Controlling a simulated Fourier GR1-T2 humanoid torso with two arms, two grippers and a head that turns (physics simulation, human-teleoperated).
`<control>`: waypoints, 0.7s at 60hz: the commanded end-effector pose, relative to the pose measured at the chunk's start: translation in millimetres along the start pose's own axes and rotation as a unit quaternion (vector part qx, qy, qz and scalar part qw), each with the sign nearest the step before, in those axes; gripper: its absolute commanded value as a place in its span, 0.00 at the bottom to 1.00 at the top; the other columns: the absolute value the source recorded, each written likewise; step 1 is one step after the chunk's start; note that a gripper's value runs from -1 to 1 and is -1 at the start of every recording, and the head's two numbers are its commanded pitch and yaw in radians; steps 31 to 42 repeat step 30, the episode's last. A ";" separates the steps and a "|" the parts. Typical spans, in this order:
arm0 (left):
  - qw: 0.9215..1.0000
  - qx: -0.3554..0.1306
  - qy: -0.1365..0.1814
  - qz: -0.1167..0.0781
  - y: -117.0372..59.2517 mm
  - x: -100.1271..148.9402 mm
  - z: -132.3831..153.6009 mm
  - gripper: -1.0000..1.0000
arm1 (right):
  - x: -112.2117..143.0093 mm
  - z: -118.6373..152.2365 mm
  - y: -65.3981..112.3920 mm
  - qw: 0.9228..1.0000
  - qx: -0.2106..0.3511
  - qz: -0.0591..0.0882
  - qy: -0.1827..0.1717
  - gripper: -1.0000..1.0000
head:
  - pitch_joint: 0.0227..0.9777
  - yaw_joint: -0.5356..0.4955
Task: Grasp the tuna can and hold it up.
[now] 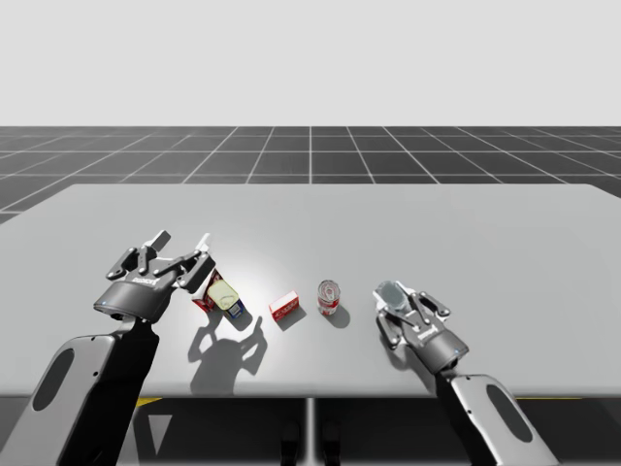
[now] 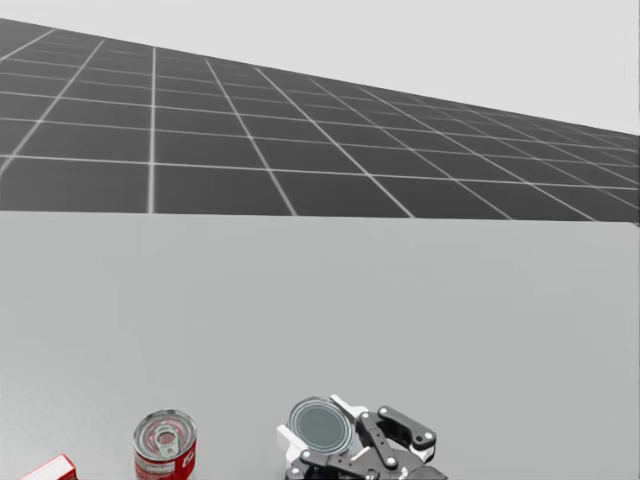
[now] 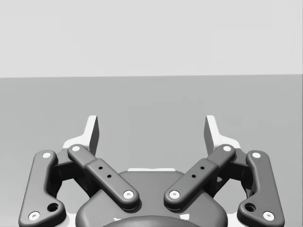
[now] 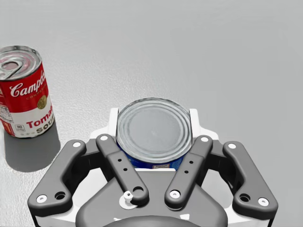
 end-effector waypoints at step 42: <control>1.000 -0.002 0.001 0.004 1.7 1.0 0.0 0.00 | 146.4 34.7 3.8 0.962 -0.135 0.052 -0.233 1.00 | 0.49 0.18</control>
